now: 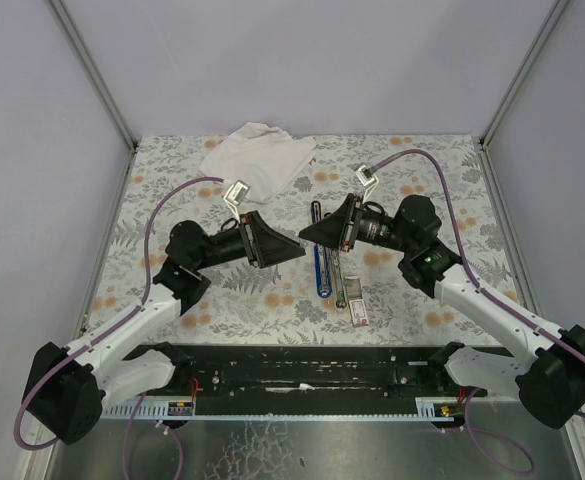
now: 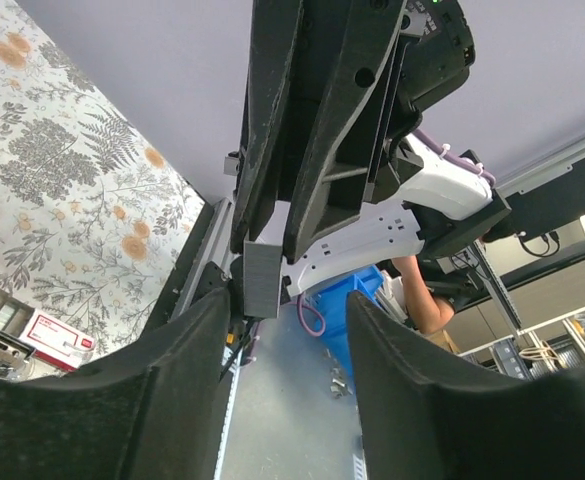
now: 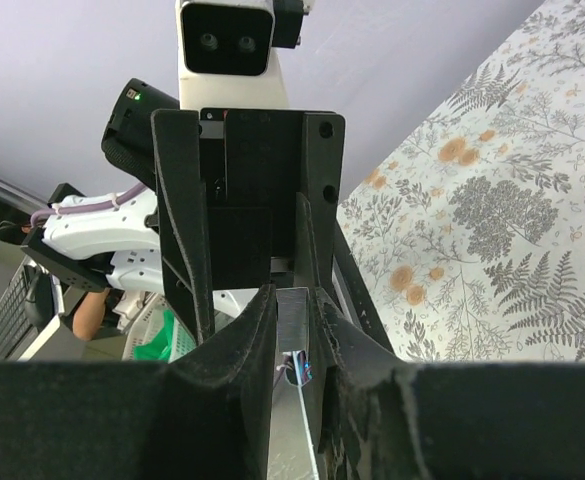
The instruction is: Load the staples into the stapler
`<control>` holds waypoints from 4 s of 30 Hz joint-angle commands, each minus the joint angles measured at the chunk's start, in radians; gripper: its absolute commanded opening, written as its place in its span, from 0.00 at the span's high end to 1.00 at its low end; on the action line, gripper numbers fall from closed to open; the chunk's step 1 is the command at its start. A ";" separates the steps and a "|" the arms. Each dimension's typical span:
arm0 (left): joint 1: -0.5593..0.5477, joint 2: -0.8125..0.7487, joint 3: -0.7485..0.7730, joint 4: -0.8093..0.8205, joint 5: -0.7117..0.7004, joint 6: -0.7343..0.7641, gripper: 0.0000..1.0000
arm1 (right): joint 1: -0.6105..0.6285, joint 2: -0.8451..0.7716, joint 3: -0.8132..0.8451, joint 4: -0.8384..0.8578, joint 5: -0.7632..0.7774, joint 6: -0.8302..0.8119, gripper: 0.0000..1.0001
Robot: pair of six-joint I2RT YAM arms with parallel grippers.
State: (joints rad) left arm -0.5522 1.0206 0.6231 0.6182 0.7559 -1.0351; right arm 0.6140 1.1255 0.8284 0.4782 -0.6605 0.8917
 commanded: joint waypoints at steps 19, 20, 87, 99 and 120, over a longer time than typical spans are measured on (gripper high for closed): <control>-0.011 -0.005 0.024 -0.007 -0.053 -0.012 0.85 | -0.003 0.006 -0.002 0.053 -0.068 0.008 0.76; -0.011 -0.009 0.022 -0.013 -0.058 -0.010 0.86 | -0.003 0.004 -0.004 0.048 -0.063 0.005 0.76; -0.413 0.538 0.146 -0.840 -0.765 0.156 0.50 | 0.002 -0.014 -0.062 -0.665 0.560 -0.385 0.15; 0.108 0.274 0.393 -1.070 -0.637 0.564 0.13 | 0.221 0.157 0.020 -0.691 0.598 -0.498 0.36; 0.617 0.180 0.369 -0.933 -0.491 0.629 0.00 | 0.433 0.614 0.269 -0.758 0.803 -0.635 0.49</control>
State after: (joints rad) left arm 0.0536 1.2106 0.9943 -0.3744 0.2199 -0.4271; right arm 1.0363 1.7203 1.0409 -0.2707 0.1085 0.2867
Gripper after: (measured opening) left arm 0.997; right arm 0.523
